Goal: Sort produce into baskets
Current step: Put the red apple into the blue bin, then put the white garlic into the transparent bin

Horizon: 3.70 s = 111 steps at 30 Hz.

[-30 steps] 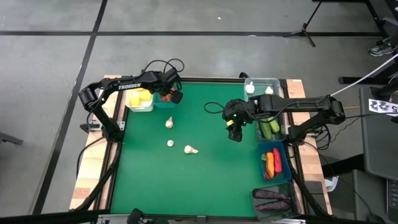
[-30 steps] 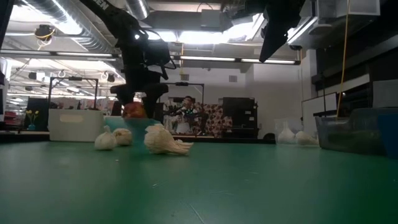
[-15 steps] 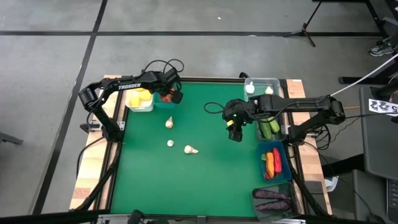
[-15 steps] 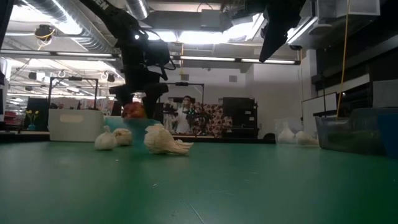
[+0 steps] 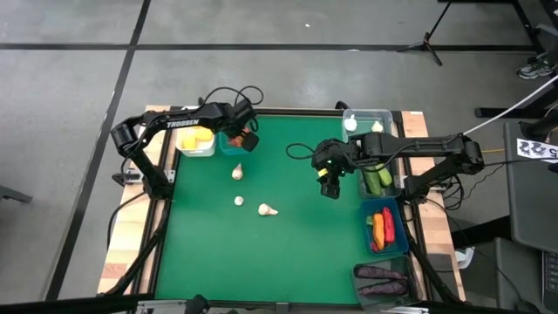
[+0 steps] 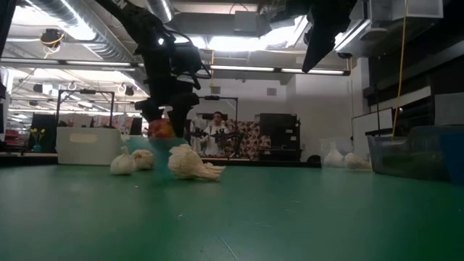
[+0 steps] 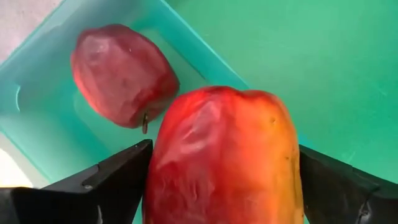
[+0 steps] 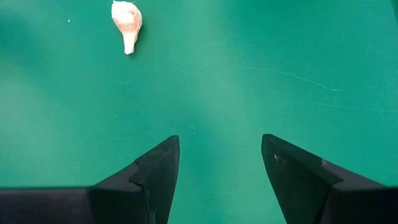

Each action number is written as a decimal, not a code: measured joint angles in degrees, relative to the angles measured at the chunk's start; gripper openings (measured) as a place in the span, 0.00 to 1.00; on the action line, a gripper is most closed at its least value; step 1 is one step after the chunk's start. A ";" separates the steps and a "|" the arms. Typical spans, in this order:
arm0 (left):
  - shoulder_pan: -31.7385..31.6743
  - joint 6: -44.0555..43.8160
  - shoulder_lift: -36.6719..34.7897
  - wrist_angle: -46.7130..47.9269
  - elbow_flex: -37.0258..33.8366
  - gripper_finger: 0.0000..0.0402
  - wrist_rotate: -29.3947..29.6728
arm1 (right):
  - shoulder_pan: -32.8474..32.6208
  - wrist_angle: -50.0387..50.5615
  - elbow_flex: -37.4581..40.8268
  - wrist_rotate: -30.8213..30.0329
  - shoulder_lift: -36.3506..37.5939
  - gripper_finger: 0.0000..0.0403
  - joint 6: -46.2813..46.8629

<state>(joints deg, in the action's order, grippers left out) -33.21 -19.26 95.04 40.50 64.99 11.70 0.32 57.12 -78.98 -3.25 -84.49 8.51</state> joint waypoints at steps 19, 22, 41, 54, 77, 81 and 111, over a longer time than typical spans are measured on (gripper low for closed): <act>-2.19 7.29 -1.41 -0.38 1.28 0.89 -2.45 | 0.01 1.46 0.00 0.01 0.00 0.56 -0.02; -2.00 8.58 -3.58 2.19 3.63 0.89 -2.45 | 0.00 1.51 0.00 0.02 0.00 0.56 0.04; 28.53 1.93 -16.92 10.78 -0.79 0.89 -7.82 | 0.02 0.22 0.51 -0.92 -0.02 0.56 0.02; 38.70 5.82 -16.31 -22.33 -17.60 0.81 -4.02 | 0.02 -8.96 12.84 -1.14 -0.04 0.56 0.38; 48.95 7.59 1.04 -53.31 -26.21 0.80 8.09 | 0.02 -25.38 19.10 1.36 -0.04 0.56 1.90; 49.16 6.66 3.40 -53.53 -26.21 0.80 7.89 | 0.02 -25.37 19.10 1.36 -0.04 0.56 2.19; 47.69 3.27 -4.82 -53.57 -24.65 0.42 11.15 | -0.74 -38.02 19.10 0.38 0.51 0.56 -4.42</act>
<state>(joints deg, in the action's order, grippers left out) 14.48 -16.00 90.22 -13.07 40.34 22.86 -0.42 19.11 -59.88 -2.87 -83.98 4.09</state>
